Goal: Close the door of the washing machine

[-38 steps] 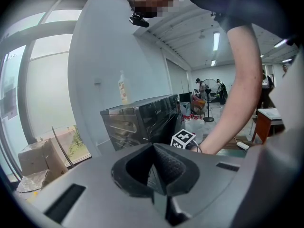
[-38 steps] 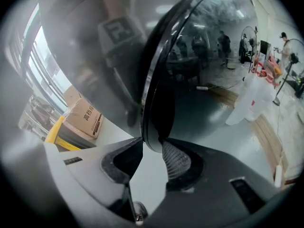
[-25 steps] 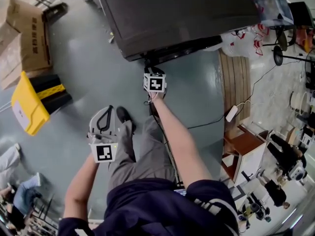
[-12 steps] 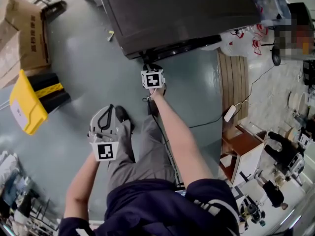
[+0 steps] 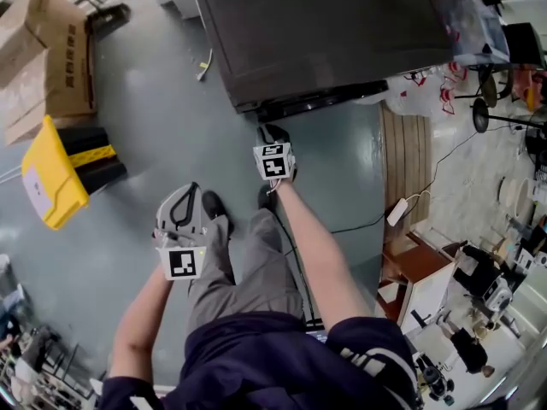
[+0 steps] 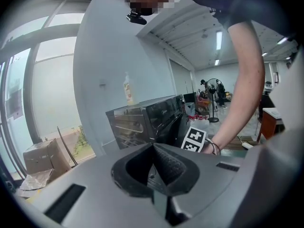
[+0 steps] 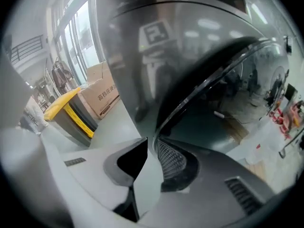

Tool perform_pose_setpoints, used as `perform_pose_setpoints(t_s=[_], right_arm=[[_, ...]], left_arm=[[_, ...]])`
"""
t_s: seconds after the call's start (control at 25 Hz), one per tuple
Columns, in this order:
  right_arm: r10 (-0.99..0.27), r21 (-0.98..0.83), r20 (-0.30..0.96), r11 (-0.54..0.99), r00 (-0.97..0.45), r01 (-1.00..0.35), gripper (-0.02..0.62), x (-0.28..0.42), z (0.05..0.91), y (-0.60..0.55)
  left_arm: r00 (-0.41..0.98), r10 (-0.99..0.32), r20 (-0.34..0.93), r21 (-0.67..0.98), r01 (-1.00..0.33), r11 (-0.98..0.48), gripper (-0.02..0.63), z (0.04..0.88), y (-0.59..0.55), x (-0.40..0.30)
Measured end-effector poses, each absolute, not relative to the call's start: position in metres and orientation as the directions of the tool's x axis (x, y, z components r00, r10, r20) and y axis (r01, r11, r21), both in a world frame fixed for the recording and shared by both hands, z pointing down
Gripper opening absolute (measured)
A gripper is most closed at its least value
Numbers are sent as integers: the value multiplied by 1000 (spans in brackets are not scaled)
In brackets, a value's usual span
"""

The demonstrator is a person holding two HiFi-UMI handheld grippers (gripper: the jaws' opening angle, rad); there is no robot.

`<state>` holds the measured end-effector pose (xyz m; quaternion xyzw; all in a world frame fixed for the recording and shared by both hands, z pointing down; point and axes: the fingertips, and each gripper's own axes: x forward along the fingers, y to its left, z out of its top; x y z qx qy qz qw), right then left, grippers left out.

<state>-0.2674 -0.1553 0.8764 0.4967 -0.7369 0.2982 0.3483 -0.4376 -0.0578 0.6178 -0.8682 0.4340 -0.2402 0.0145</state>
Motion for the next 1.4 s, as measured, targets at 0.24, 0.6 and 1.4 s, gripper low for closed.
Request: perform_pose_setpoints(t_s=[0.24, 0.6, 1.4], right_arm=[[-601, -61, 750, 355, -278, -933, 64, -263, 840, -151], [-684, -48, 653, 392, -326, -919, 31, -264, 770, -143], [-798, -24, 435, 453, -417, -891, 20, -252, 565, -118]], left_arm=[[505, -775, 380, -241, -754, -610, 25, 603, -65, -434], [488, -802, 343, -275, -765, -583, 25, 573, -72, -437], [393, -900, 188, -182, -886, -426, 25, 472, -68, -474]])
